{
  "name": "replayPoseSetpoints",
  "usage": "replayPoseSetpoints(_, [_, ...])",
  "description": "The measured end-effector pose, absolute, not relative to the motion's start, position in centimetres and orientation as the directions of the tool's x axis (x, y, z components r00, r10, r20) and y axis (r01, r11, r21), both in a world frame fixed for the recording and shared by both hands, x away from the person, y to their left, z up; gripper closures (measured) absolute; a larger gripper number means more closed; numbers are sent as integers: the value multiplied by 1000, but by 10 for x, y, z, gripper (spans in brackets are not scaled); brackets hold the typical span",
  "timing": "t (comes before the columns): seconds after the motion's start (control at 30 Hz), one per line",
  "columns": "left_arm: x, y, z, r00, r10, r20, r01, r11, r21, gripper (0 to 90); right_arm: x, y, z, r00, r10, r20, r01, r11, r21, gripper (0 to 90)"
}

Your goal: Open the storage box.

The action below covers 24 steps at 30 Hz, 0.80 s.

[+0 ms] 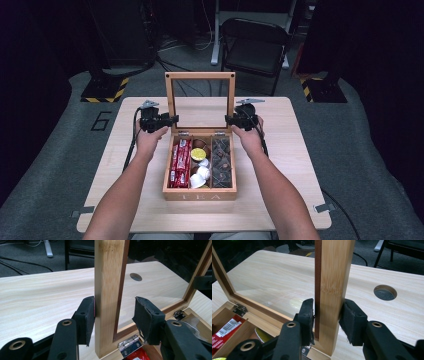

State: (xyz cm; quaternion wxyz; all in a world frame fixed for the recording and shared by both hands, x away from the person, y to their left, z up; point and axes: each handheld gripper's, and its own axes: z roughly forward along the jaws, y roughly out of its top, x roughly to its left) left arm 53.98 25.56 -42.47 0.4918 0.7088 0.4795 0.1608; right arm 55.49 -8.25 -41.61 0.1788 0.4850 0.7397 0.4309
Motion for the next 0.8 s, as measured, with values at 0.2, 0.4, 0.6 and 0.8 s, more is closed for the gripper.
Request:
replayPoseSetpoints(0.2, [535, 261, -425, 472, 844, -255, 530, -41, 847, 504, 550, -82, -414, -456, 879, 141, 571, 168, 803, 520])
replayPoseSetpoints(0.4, [528, 265, -419, 467, 844, -265, 533, -29, 845, 486, 544, -90, -409, -455, 877, 157, 575, 155, 804, 474])
replayPoseSetpoints(0.6, [515, 273, -406, 495, 840, -224, 508, -71, 859, 476, 531, -94, -397, -500, 853, 151, 549, 178, 817, 402])
replayPoseSetpoints(0.8, [504, 276, -397, 511, 830, -223, 497, -74, 865, 478, 519, -92, -391, -545, 827, 137, 536, 218, 815, 378])
